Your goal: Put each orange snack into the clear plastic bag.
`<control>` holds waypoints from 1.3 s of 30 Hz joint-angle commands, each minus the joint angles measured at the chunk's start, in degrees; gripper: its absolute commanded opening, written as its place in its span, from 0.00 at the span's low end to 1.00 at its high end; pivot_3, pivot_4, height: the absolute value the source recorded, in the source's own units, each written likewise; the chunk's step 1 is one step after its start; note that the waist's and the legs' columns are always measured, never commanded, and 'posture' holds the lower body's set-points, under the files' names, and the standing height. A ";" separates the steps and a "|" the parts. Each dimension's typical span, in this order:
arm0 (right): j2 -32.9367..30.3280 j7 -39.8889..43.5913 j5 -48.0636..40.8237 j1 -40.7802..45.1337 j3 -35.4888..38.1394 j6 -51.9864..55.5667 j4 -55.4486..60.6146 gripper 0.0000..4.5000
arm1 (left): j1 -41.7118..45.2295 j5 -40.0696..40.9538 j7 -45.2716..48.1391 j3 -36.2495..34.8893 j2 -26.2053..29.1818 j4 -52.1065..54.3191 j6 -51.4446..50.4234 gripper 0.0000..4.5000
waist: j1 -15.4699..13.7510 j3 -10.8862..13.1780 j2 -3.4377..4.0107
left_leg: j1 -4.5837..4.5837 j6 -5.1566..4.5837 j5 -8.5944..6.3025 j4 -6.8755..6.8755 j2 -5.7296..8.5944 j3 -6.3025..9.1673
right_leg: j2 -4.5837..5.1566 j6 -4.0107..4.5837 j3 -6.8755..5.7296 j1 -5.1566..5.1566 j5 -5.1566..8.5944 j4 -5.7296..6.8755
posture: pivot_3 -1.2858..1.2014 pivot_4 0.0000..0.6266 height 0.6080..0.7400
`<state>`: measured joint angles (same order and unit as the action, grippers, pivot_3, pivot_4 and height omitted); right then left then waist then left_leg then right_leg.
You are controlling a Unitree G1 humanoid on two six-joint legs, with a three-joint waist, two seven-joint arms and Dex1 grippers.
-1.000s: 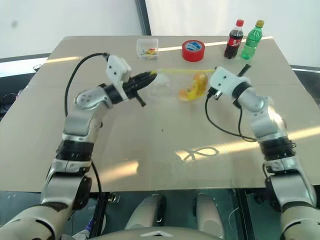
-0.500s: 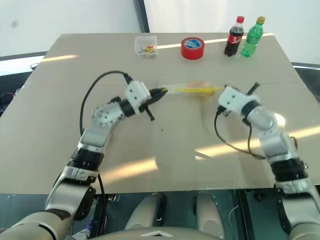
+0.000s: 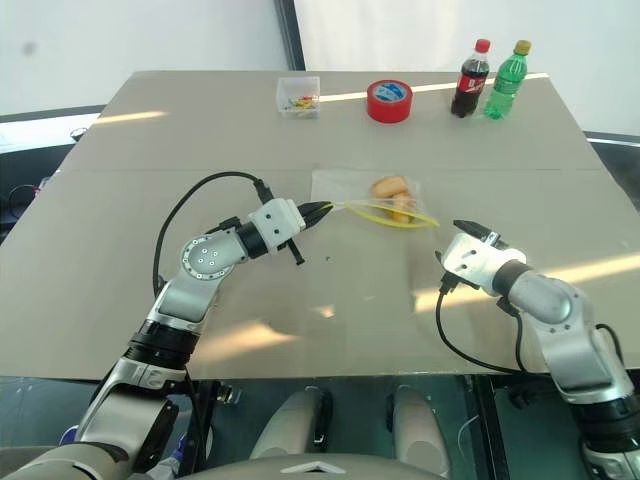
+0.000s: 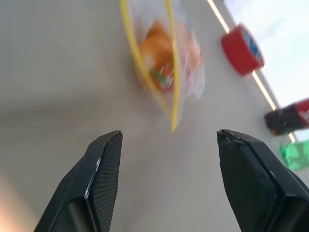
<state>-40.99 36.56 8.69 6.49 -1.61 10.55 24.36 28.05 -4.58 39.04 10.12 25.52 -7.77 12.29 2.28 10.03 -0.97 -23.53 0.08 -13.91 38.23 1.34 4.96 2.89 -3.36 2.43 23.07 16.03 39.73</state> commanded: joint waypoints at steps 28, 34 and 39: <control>14.04 0.02 11.63 24.84 -19.02 -8.05 -12.74 0.35 | -0.97 -2.09 0.10 1.72 1.43 6.97 0.15 0.00 | -0.20 0.04 -0.03 | 0.51 0.00 -0.01 -0.15 0.03 0.00 | 0.05 0.01 0.00 -0.48 0.02 -0.08 | 0.52 0.24 1.00; 14.48 0.36 11.88 25.14 -19.02 -8.17 -13.10 0.35 | -0.79 -2.08 0.18 1.75 1.34 6.57 0.25 0.00 | -0.20 0.04 -0.03 | 0.52 0.00 -0.01 -0.15 0.03 0.00 | 0.05 0.01 0.01 -0.47 0.02 -0.08 | 0.52 0.24 1.00; 14.75 0.30 12.00 25.52 -19.07 -8.41 -13.23 0.35 | -0.90 -1.94 0.28 1.72 1.32 6.58 0.21 0.00 | -0.19 0.04 -0.03 | 0.52 0.00 -0.01 -0.15 0.03 0.00 | 0.05 0.01 0.01 -0.47 0.02 -0.08 | 0.52 0.24 1.00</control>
<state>-26.46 37.12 20.62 30.51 -21.51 3.38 10.10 26.85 -6.71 39.36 11.88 26.74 -3.44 12.10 2.09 10.06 -1.00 -23.02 0.08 -13.91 38.08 1.37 4.96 2.93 -3.36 2.44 22.59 16.04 39.65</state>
